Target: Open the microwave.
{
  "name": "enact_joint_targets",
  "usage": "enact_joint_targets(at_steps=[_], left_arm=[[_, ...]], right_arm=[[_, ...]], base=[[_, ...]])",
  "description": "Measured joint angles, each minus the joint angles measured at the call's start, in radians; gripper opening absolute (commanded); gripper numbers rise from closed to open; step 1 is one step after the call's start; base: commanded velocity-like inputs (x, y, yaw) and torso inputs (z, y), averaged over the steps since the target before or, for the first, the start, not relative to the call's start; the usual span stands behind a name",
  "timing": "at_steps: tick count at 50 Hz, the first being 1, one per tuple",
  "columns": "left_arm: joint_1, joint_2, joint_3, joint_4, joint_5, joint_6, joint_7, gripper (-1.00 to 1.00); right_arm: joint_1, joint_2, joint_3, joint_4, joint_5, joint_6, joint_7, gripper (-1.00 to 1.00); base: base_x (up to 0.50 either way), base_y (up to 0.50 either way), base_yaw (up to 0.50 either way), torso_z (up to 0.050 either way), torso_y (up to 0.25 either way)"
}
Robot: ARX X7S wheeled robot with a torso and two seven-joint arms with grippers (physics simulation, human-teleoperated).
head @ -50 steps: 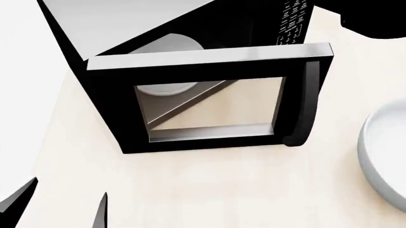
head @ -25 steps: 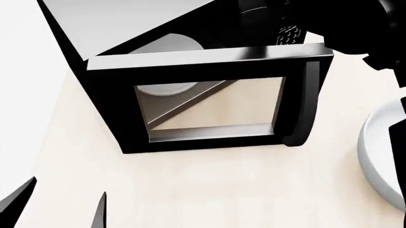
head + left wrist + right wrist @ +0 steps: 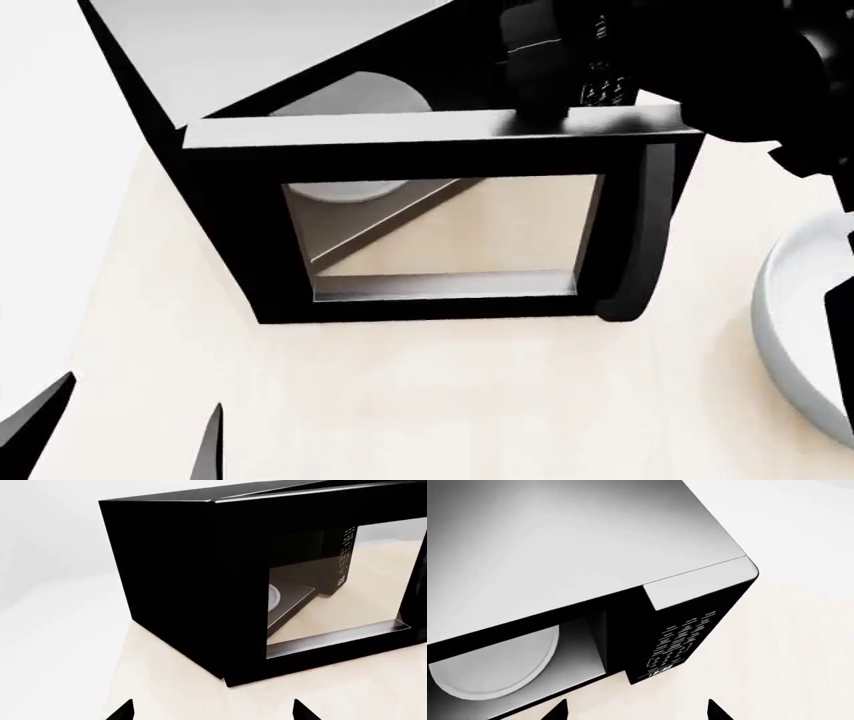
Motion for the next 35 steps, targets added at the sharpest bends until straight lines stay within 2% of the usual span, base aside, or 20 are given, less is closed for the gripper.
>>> enact_joint_targets(at_steps=[35], left_arm=[[-0.004,-0.008,0.006,0.003,-0.004,0.000,-0.011,1.00]], right_arm=[[-0.135,0.109,0.143,-0.245,0.170,0.068,0.135,1.00]], base=[[0.00,0.00,0.00,-0.001,-0.003]])
